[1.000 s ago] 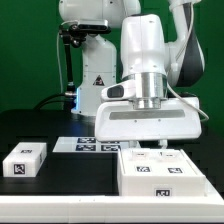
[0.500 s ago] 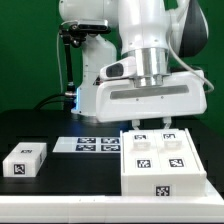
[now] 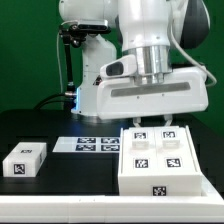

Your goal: Assemble cabinet

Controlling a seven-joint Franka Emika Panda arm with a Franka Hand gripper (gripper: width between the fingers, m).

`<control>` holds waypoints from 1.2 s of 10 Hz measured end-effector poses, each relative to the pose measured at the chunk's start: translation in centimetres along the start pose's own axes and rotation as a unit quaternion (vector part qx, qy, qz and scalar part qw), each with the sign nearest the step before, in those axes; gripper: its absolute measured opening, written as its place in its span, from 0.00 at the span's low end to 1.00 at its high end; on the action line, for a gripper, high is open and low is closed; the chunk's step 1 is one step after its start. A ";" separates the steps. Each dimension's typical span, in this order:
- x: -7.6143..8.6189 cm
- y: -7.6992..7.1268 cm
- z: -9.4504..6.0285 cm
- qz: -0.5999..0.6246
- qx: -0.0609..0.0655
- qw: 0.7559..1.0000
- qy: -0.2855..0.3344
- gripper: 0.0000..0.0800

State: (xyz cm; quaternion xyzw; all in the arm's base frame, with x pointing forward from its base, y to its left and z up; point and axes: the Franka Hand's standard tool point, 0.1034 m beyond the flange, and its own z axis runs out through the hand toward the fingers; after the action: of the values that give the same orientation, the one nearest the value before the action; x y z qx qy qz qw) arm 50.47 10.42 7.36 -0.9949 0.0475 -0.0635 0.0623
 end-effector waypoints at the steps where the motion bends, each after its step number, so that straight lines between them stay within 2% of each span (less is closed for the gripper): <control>1: 0.6 -0.2 -1.7 -0.004 -0.007 1.000 -0.027 0.27; 2: 1.3 -0.5 -2.9 0.001 -0.018 0.998 -0.052 0.27; 3: 2.1 -0.9 -3.5 0.004 -0.027 0.998 -0.063 0.27; 7: 1.9 -0.5 -3.0 0.002 -0.027 0.998 -0.055 0.27; 8: 1.9 -0.6 -3.4 -0.014 -0.035 0.997 -0.072 0.27; 10: 3.3 -0.8 -5.1 -0.036 -0.049 0.993 -0.105 0.27; 11: 5.1 -1.2 -6.2 -0.040 -0.052 0.991 -0.116 0.27; 12: 5.5 -1.2 -5.7 -0.040 -0.051 0.993 -0.102 0.27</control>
Offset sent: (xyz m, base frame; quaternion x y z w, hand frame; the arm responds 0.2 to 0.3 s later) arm 0.0000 0.0000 0.0000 0.0000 0.0000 0.0000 1.0000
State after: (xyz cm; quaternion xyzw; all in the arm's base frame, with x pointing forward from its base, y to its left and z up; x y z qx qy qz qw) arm 55.24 10.38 13.82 -0.9992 0.0041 0.0382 0.0132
